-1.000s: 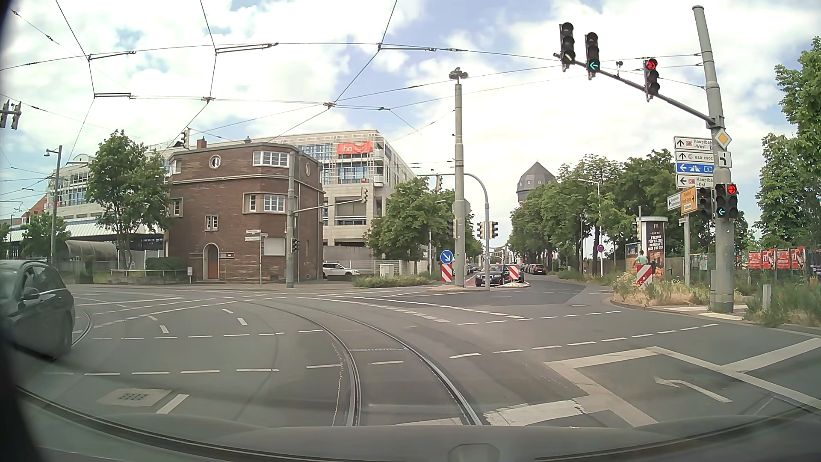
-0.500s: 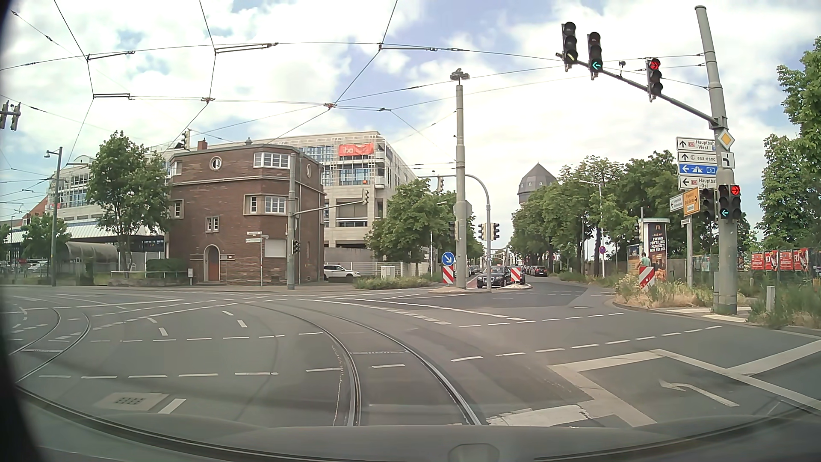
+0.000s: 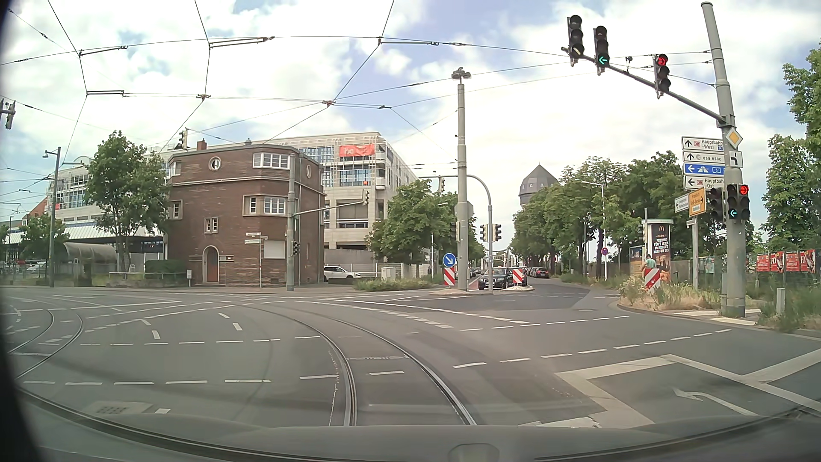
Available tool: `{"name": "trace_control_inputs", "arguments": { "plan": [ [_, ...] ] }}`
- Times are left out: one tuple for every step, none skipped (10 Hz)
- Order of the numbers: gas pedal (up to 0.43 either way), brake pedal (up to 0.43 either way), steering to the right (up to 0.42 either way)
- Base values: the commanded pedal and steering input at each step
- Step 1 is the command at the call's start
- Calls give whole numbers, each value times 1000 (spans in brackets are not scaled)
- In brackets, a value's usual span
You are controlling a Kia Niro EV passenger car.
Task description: Follow the waypoints while adhering to traffic rules and regulations
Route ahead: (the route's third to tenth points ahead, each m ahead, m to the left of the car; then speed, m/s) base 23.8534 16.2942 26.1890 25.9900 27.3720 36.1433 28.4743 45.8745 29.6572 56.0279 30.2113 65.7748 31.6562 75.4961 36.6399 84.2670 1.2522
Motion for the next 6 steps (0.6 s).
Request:
{"name": "trace_control_inputs", "arguments": {
  "plan": [
    [331,24,-10],
    [339,24,-14],
    [358,24,-19],
    [370,24,-25],
    [370,24,-32],
    [370,24,-39]
  ]
}}
